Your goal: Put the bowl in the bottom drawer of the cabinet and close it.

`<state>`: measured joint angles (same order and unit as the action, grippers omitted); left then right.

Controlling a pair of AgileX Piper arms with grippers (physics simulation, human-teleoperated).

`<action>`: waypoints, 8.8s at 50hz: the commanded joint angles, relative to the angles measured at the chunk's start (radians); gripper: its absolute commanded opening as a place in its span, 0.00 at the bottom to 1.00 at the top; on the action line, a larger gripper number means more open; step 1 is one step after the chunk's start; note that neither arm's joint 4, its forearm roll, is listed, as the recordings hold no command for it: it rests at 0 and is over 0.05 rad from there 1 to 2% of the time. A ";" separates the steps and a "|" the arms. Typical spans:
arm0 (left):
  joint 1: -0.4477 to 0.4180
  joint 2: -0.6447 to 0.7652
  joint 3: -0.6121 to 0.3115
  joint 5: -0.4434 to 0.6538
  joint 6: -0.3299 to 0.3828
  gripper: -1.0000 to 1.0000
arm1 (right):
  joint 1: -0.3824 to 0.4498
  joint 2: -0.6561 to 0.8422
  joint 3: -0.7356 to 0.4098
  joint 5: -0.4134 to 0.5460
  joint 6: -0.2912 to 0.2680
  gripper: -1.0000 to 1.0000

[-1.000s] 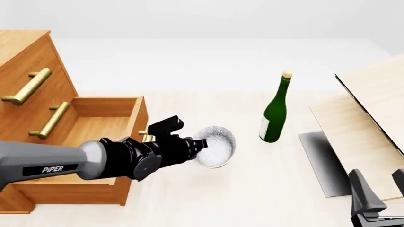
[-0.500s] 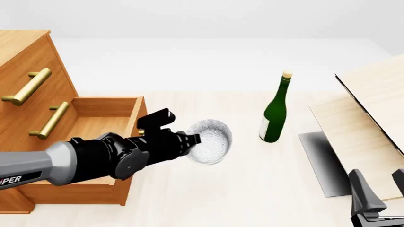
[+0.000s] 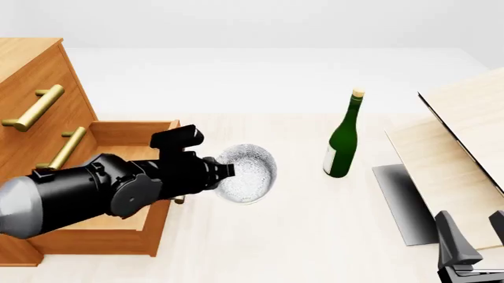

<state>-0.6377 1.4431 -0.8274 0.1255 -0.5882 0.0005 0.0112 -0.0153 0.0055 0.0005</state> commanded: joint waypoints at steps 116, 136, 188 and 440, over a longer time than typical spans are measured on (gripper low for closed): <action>0.659 -0.384 0.206 0.128 0.038 0.00 | 0.000 0.000 0.000 0.000 0.000 1.00; 0.711 -0.251 0.210 0.034 0.049 0.00 | 0.000 0.000 0.000 0.000 0.000 1.00; 0.776 -0.080 0.299 -0.143 0.034 0.00 | 0.000 0.000 0.000 0.000 0.000 1.00; -0.035 -0.111 0.378 -0.206 -0.115 1.00 | 0.000 0.000 0.000 0.000 0.000 1.00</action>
<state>-0.7354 1.2648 -0.5100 0.0004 -0.6455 0.0005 0.0112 -0.0153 0.0056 0.0005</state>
